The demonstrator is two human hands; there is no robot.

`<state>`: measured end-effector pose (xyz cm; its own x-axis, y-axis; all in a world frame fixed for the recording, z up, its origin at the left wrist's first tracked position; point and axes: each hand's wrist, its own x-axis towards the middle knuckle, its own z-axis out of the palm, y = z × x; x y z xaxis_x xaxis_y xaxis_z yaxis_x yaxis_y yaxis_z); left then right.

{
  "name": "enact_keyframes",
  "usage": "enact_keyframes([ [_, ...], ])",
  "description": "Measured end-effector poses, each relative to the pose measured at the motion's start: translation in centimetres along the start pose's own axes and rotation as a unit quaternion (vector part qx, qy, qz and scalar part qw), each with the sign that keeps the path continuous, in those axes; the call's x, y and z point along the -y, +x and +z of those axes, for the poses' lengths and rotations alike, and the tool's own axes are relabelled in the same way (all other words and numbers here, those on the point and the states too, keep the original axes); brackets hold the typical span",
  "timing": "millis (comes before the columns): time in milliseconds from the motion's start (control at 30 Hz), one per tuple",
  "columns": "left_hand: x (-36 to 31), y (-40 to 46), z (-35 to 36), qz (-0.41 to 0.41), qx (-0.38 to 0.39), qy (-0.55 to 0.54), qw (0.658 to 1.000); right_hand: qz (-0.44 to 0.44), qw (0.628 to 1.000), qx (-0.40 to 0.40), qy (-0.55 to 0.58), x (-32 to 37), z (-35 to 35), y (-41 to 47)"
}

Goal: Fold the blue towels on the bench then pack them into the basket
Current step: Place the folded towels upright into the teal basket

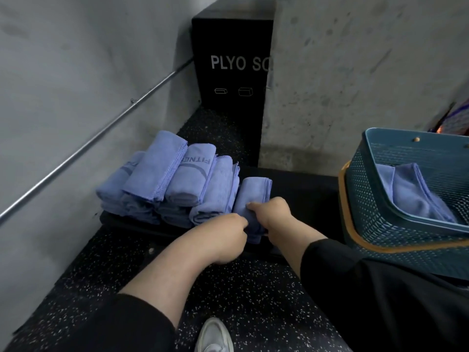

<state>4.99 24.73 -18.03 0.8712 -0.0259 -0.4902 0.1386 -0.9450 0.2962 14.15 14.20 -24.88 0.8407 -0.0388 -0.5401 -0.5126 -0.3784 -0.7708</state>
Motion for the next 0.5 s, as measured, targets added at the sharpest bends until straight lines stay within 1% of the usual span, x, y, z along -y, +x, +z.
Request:
enact_keyframes([
  [33,0.0,-0.1,-0.4,-0.004,-0.033,-0.020,0.999,-0.004,1.000,-0.010,0.019,-0.1,-0.3,-0.3],
  [100,-0.3,-0.4,-1.4,-0.021,-0.139,-0.094,0.986,-0.047,0.997,-0.026,0.062,-0.3,-1.3,-1.6],
  [167,-0.7,-0.7,-2.3,-0.028,-0.237,-0.203,0.950,-0.117,0.990,-0.036,0.074,-0.2,-3.1,-4.1],
  [200,-1.0,-0.8,-2.6,-0.031,-0.258,-0.229,0.938,-0.148,0.986,-0.034,0.074,0.0,-4.1,-5.6],
  [267,-1.7,-1.1,-2.8,-0.030,-0.258,-0.242,0.935,-0.200,0.976,-0.007,0.083,0.4,-6.2,-8.7],
  [333,-3.1,-1.5,-2.8,0.001,-0.250,-0.296,0.922,-0.236,0.965,0.035,0.111,0.9,-8.4,-11.4],
  [367,-3.9,-1.9,-2.9,0.026,-0.251,-0.339,0.906,-0.245,0.960,0.049,0.126,1.2,-9.6,-12.5],
  [400,-4.9,-2.3,-3.1,0.053,-0.249,-0.393,0.883,-0.250,0.956,0.055,0.141,1.4,-10.9,-13.4],
  [467,-7.1,-3.2,-3.3,0.109,-0.217,-0.497,0.833,-0.255,0.952,0.054,0.159,1.9,-13.7,-14.9],
  [500,-8.1,-3.5,-3.4,0.138,-0.200,-0.529,0.813,-0.258,0.951,0.053,0.159,2.1,-15.3,-15.5],
])
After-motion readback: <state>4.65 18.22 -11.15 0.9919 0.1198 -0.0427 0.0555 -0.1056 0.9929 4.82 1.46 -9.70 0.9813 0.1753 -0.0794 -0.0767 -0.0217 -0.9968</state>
